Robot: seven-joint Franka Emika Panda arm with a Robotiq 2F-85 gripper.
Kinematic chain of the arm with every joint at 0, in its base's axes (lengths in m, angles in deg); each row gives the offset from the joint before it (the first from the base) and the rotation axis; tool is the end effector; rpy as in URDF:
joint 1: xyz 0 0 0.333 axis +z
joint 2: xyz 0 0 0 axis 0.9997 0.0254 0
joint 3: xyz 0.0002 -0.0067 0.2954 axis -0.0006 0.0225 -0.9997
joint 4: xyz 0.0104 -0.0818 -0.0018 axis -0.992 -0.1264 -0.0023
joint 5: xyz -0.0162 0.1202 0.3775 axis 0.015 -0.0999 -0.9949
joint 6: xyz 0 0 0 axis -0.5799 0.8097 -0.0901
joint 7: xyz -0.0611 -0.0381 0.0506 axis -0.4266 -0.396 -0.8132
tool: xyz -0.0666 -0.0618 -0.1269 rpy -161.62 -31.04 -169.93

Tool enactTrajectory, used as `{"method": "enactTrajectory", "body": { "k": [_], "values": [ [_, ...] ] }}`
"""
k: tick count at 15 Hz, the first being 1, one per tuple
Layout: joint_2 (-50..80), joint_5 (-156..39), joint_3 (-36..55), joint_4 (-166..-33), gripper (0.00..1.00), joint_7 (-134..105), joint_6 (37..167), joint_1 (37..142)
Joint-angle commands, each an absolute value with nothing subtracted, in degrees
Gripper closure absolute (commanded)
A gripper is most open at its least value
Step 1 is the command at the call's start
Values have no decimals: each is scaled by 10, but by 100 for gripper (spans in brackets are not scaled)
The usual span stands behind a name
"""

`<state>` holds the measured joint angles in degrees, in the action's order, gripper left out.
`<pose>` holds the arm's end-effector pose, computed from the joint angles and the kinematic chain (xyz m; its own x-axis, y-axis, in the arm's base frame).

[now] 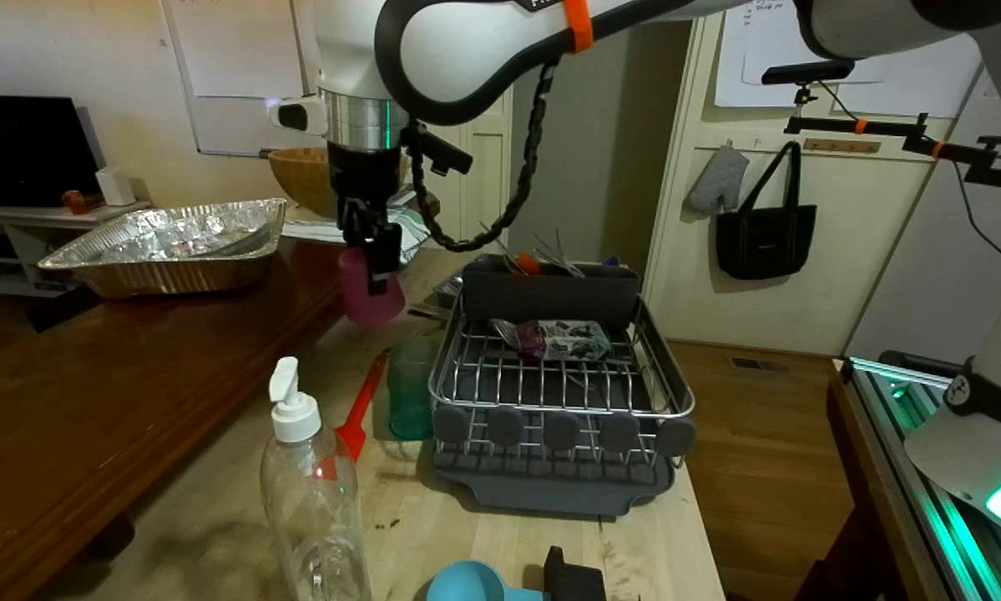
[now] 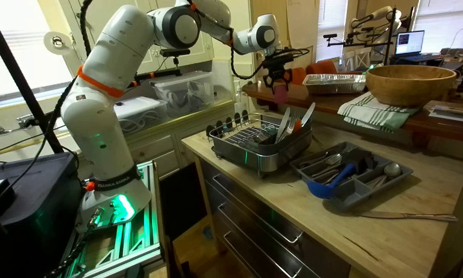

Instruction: Put the purple cup on the left side of the counter.

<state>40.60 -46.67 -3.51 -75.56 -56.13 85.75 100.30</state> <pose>0.7281 0.2236 0.3036 0.4692 0.8826 0.0295 0.8629 -0.4653 0.1972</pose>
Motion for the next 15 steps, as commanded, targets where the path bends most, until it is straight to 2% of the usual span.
{"method": "enactTrajectory", "body": {
  "k": [1,4,8,12,15],
  "values": [
    [493,-473,-36,-616,54,-598,843,1008],
    [528,-515,-66,-557,54,-682,830,992],
    [539,-569,-106,-548,54,-762,757,978],
    [546,-562,-107,-550,54,-791,635,984],
    [569,-544,-100,-534,54,-817,590,996]
  ]
}}
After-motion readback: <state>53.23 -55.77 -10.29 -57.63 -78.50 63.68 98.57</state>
